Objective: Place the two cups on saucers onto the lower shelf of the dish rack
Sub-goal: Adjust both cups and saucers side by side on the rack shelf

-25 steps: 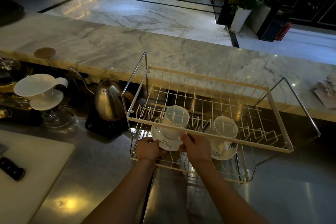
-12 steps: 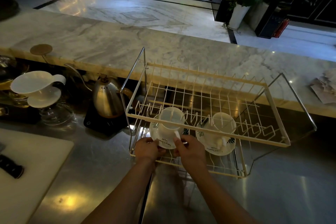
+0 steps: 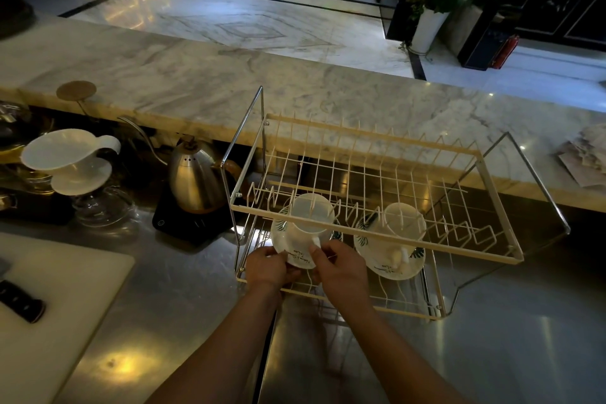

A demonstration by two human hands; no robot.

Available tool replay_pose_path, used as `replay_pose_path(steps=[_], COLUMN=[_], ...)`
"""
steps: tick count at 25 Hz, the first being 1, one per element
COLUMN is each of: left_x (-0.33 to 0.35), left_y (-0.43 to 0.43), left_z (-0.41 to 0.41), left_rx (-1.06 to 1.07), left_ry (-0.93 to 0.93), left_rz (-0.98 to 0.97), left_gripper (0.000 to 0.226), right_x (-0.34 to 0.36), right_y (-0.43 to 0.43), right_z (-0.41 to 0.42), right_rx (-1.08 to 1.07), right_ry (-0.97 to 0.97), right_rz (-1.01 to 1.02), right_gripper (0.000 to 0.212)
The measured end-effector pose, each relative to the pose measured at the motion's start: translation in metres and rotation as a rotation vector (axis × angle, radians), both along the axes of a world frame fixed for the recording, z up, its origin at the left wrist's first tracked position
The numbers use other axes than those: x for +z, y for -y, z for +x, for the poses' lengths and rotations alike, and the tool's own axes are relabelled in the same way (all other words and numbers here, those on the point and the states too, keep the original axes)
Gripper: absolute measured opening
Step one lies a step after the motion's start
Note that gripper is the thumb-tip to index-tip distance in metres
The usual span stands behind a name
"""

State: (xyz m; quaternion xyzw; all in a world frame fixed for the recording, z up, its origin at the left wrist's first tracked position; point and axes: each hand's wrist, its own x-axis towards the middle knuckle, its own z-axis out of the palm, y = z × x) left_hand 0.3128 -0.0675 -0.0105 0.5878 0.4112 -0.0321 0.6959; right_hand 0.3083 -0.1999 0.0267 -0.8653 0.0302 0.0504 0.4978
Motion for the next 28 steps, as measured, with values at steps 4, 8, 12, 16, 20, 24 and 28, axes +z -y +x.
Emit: replay_pose_path(steps=[4, 8, 12, 16, 20, 24, 28], left_x=[-0.001, -0.001, 0.001, 0.001, 0.0, -0.001, 0.001], left_y=[0.001, -0.001, -0.002, 0.002, 0.005, -0.004, -0.004], left_z=[-0.001, -0.002, -0.002, -0.002, -0.002, -0.002, 0.002], left_rx=[0.004, -0.001, 0.001, 0.036, 0.061, 0.006, 0.01], left_ry=[0.006, 0.006, 0.001, -0.02, -0.03, -0.034, -0.044], left_rz=[-0.005, -0.022, -0.019, -0.027, -0.067, -0.16, -0.066], left_gripper=[0.01, 0.01, 0.015, 0.018, 0.011, 0.007, 0.003], right_x=[0.002, 0.001, -0.005, -0.01, -0.009, -0.007, -0.001], right_y=[-0.004, 0.001, 0.007, 0.006, -0.001, 0.003, 0.003], right_z=[-0.003, -0.005, -0.008, -0.008, -0.008, -0.01, -0.006], right_rx=[-0.006, 0.02, 0.042, 0.024, 0.026, 0.022, 0.002], right_ry=[-0.019, -0.045, -0.064, 0.004, 0.037, 0.03, 0.036], right_rz=[0.035, 0.075, 0.026, -0.059, -0.077, -0.003, 0.0], right_gripper=[0.023, 0.021, 0.023, 0.02, 0.016, 0.019, 0.016])
